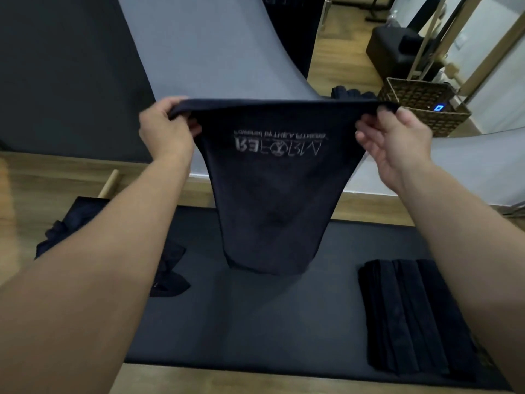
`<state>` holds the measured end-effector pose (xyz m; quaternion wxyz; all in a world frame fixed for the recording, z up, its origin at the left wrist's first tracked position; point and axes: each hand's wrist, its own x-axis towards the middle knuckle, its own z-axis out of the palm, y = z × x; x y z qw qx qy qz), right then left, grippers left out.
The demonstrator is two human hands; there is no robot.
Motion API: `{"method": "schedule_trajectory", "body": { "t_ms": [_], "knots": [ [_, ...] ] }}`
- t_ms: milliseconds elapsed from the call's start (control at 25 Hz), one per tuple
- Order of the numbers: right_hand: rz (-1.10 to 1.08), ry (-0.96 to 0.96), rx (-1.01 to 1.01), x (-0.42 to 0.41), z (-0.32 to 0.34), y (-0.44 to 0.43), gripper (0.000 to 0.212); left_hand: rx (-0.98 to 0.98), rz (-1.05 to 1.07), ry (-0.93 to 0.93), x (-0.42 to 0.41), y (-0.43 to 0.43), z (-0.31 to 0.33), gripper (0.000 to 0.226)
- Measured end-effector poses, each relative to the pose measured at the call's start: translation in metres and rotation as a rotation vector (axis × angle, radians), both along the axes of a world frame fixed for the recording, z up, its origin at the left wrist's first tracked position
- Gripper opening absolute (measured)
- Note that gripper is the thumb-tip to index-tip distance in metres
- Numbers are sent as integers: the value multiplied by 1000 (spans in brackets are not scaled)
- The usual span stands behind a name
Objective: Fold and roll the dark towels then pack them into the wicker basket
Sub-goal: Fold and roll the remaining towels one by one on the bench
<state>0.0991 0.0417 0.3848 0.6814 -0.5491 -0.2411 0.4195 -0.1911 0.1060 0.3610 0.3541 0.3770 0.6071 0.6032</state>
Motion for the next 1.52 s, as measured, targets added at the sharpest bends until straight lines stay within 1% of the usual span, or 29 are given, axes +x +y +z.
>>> {"method": "schedule_trajectory", "body": {
  "t_ms": [120, 240, 360, 440, 520, 600, 680, 800, 920, 1000, 1040, 1120, 1240, 1320, 1360, 1440, 1520],
  "knots": [
    [-18, -47, 108, 5, 40, -3, 9, 253, 40, 103, 7, -8, 39, 40],
    [-13, -134, 145, 2, 64, -30, 13, 397, 85, 98, 2, -34, 64, 37],
    [-33, -212, 148, -8, 73, -77, 15, 458, 118, 28, -4, -80, 77, 26],
    [-59, -215, 123, -14, 64, -114, 16, 441, 119, -16, -8, -118, 71, 27],
    [-69, -171, 88, -24, 39, -150, 20, 382, 71, -8, -21, -155, 47, 30],
    [-74, -153, 1, -36, -3, -185, 22, 264, -11, 90, -42, -188, 6, 30],
    [-56, -199, -142, -51, -58, -224, 24, 88, -77, 222, -69, -225, -48, 29],
    [16, -257, -397, -67, -141, -282, 25, -185, -222, 321, -103, -276, -129, 24],
    [125, -322, -648, -72, -200, -325, 24, -390, -321, 432, -126, -310, -191, 19],
    [185, -339, -745, -69, -231, -337, 23, -501, -317, 480, -133, -322, -222, 12],
    [208, -363, -775, -65, -241, -335, 24, -546, -300, 462, -133, -322, -232, 9],
    [235, -417, -813, -58, -258, -318, 25, -611, -259, 358, -126, -306, -252, 6],
    [219, -410, -834, -49, -285, -264, 32, -683, -205, 166, -106, -254, -284, 4],
    [233, -416, -836, -39, -324, -208, 32, -698, -164, 114, -89, -205, -320, 8],
    [248, -426, -838, -32, -348, -181, 27, -704, -141, 126, -78, -179, -343, 11],
    [277, -444, -849, -20, -403, -133, 11, -747, -125, 191, -57, -135, -392, 4],
    [328, -473, -881, -13, -457, -97, 7, -811, -107, 295, -49, -105, -441, 10]
  ]
}}
